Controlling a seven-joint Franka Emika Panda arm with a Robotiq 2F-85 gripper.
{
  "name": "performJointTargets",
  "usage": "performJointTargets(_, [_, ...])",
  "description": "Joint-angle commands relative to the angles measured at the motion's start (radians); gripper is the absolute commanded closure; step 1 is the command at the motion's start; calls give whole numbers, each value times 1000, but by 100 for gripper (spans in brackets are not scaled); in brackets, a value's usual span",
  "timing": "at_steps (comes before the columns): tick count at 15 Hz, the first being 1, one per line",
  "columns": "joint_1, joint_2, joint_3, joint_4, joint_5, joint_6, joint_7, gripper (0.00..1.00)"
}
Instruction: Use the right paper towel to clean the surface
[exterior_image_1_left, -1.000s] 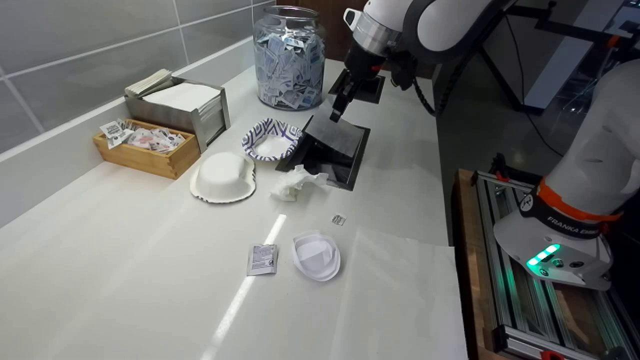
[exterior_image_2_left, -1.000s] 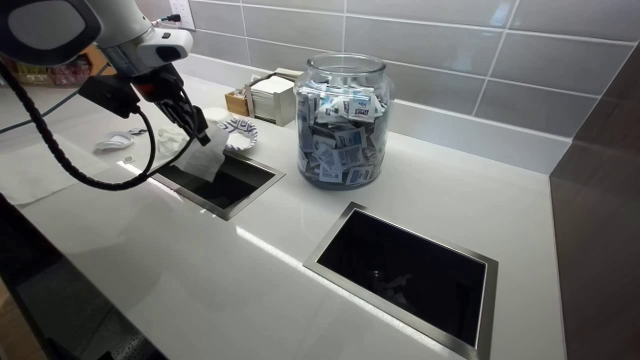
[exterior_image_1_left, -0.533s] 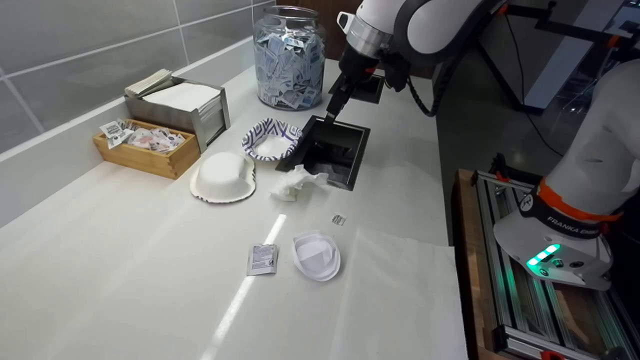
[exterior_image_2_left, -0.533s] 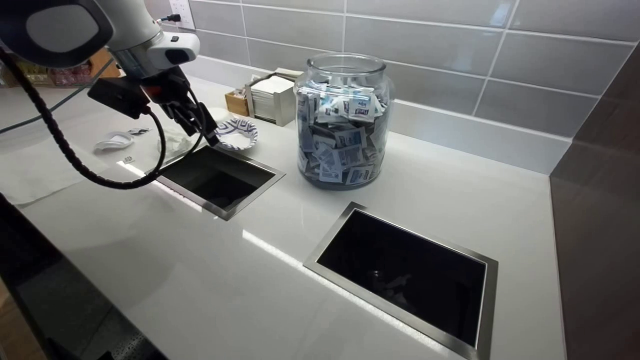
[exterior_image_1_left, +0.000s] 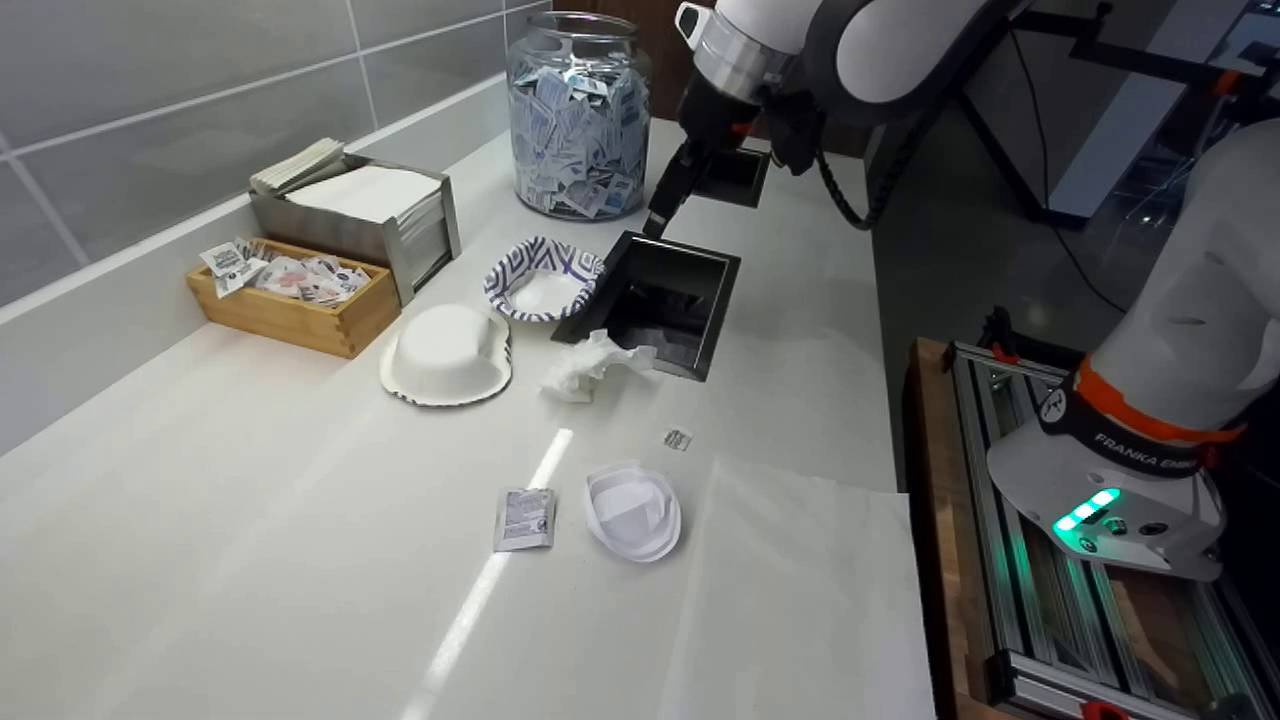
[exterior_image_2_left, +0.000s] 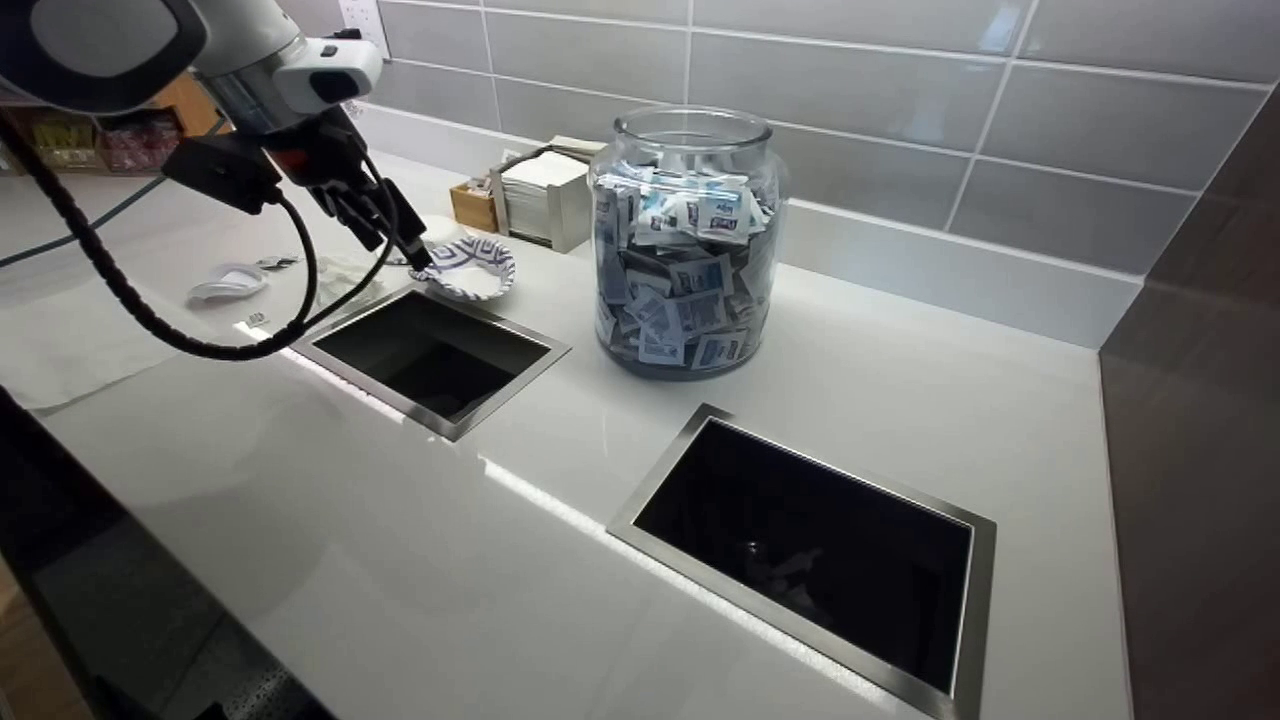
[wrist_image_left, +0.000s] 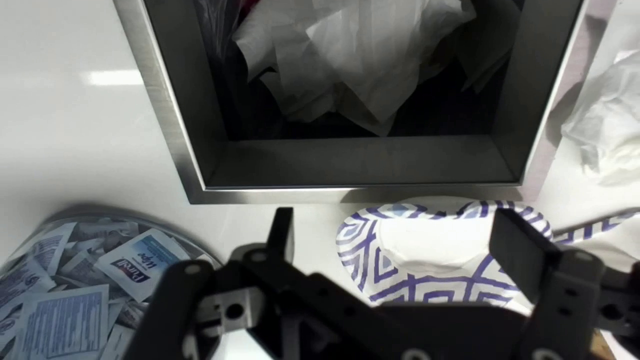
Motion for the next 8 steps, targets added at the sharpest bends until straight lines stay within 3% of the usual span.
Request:
performJointTargets(1, [-7, -117, 29, -65, -11, -28, 89, 0])
performJointTargets(2, [-8, -39, 18, -12, -14, -4, 50, 0])
performJointTargets(8, [-10, -92, 27, -45, -10, -7, 66, 0])
